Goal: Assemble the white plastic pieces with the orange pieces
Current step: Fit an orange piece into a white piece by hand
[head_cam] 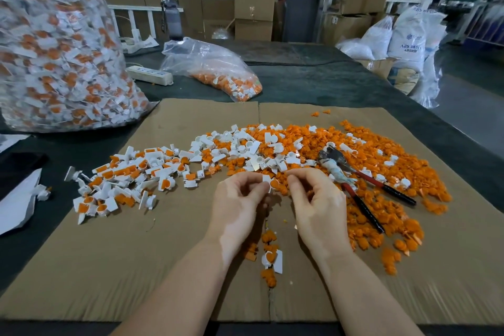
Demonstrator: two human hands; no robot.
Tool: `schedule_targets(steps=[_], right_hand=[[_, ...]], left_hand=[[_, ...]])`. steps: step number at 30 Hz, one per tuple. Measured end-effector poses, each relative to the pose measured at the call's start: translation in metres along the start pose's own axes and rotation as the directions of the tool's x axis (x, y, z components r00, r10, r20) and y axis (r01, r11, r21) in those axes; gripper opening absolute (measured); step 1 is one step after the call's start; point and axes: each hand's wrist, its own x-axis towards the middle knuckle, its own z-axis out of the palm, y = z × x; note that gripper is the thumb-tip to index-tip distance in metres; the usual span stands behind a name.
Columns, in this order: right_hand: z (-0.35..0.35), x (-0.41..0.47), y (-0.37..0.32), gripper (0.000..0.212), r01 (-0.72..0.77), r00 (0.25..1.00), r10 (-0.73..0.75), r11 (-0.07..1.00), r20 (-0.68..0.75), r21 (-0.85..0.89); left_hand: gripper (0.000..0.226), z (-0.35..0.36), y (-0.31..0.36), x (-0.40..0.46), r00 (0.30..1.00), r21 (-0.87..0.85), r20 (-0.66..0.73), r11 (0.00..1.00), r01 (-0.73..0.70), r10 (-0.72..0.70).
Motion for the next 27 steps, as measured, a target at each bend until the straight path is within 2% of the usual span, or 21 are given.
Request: schedule_targets(steps=[2,10,21,27], right_hand=[[-0.0018,0.0002,0.0004,0.012,0.013,1.0,-0.013,1.0,0.003,-0.009],[-0.0025,-0.0004,-0.0023,0.029,0.071,0.982,-0.071,0.997,0.173,0.012],[-0.0019,0.0006,-0.0018,0.024,0.099,0.981,-0.097,0.995,0.167,-0.001],[-0.0021,0.0002,-0.0011,0.023,0.092,0.98,-0.085,0.995,0.179,-0.033]], left_hand=[[0.011,-0.0001,-0.0002,0.0006,1.0,-0.035,0.003,0.999,0.006,-0.006],[0.019,-0.0019,-0.0035,0.0021,0.997,0.011,0.047,0.998,-0.054,0.053],[0.018,-0.0014,-0.0062,0.0038,0.997,0.027,0.042,0.997,-0.069,0.067],[0.01,0.0007,-0.0055,0.0046,0.995,0.042,0.031,0.995,-0.092,0.091]])
